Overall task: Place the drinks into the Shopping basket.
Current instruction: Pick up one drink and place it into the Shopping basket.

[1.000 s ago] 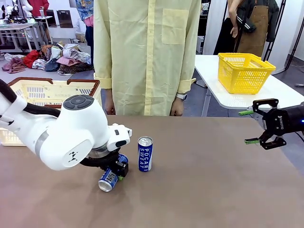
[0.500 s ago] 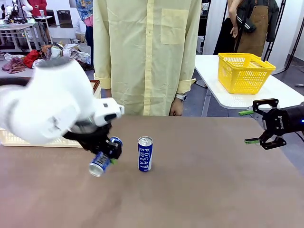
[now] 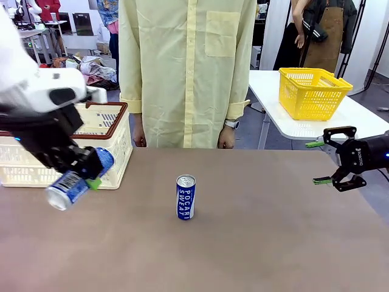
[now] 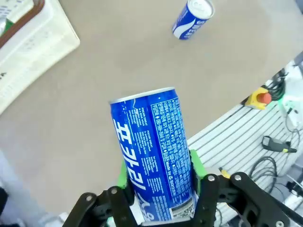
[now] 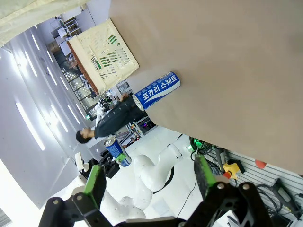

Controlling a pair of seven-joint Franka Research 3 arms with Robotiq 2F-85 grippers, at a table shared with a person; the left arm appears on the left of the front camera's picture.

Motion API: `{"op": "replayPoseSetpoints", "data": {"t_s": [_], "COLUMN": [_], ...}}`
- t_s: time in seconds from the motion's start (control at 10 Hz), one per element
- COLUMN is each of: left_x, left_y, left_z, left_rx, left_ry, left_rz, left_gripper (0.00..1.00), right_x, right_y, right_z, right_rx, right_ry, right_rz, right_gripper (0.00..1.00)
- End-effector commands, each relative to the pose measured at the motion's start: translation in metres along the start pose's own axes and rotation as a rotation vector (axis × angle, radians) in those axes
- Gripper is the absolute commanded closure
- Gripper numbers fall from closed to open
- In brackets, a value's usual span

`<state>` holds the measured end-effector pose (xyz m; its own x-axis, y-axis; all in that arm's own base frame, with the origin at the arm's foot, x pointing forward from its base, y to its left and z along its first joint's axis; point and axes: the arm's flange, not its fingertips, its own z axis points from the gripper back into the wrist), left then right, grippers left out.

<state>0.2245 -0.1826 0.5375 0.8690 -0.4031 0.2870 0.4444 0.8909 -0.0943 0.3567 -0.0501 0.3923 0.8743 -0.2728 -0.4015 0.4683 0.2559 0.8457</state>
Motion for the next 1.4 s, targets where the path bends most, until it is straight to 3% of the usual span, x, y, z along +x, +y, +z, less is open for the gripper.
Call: {"op": "replayPoseSetpoints", "data": {"t_s": [0.0, 0.3, 0.4, 0.7, 0.8, 1.3], "left_x": [0.018, 0.009, 0.041, 0.154, 0.186, 0.243], "left_y": [-0.006, -0.006, 0.007, 0.086, 0.117, 0.247], "left_z": [-0.031, -0.023, -0.016, 0.010, 0.012, -0.012], "left_rx": [-0.007, 0.012, 0.034, 0.063, 0.143, 0.350], "left_ry": [0.040, 0.044, 0.094, 0.155, 0.147, 0.079], "left_rz": [-0.019, -0.006, 0.030, 0.149, 0.182, 0.294], "left_gripper": [1.00, 1.00, 1.00, 1.00, 1.00, 1.00], "right_x": [-0.002, -0.002, -0.002, -0.002, -0.002, -0.002], "right_y": [0.003, 0.003, 0.003, 0.003, 0.003, 0.003], "right_z": [0.002, 0.002, 0.002, 0.002, 0.002, 0.002], "right_rx": [-0.003, -0.003, -0.003, -0.003, -0.003, -0.003], "right_ry": [0.003, 0.003, 0.003, 0.003, 0.003, 0.003], "right_rz": [-0.015, -0.015, -0.015, -0.015, -0.015, -0.015], "right_gripper": [0.00, 0.00, 0.00, 0.00, 0.00, 0.00]}}
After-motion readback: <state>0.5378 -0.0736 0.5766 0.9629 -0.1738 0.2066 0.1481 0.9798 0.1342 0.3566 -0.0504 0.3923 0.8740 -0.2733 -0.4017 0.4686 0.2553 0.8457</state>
